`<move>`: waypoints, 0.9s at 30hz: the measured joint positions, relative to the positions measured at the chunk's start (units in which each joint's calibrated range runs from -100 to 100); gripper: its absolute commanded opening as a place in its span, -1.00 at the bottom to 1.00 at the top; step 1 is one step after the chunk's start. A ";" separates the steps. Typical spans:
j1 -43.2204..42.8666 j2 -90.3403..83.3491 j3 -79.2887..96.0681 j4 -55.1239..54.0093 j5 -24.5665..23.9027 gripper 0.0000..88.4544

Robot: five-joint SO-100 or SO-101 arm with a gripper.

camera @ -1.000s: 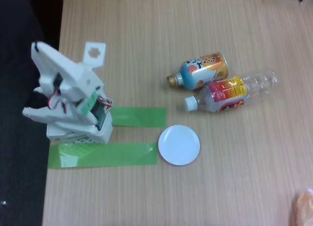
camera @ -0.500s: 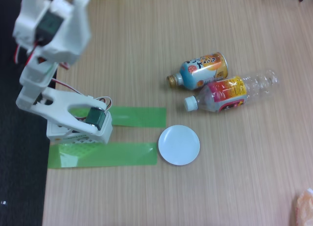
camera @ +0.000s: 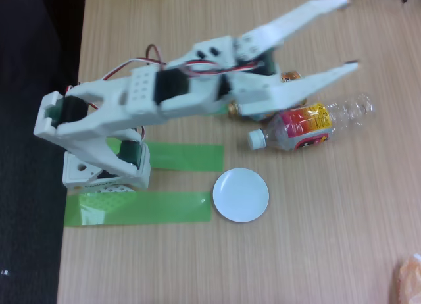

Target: Pick up the plastic bottle and stand it up on the white place

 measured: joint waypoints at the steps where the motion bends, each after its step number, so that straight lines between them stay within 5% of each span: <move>1: -0.82 0.17 1.27 2.04 1.00 -0.45; 10: -6.28 -0.67 2.98 34.24 4.42 -0.45; 17: -7.25 -1.77 4.61 56.07 12.04 -0.45; 27: -8.37 -2.36 20.33 49.53 24.76 -0.45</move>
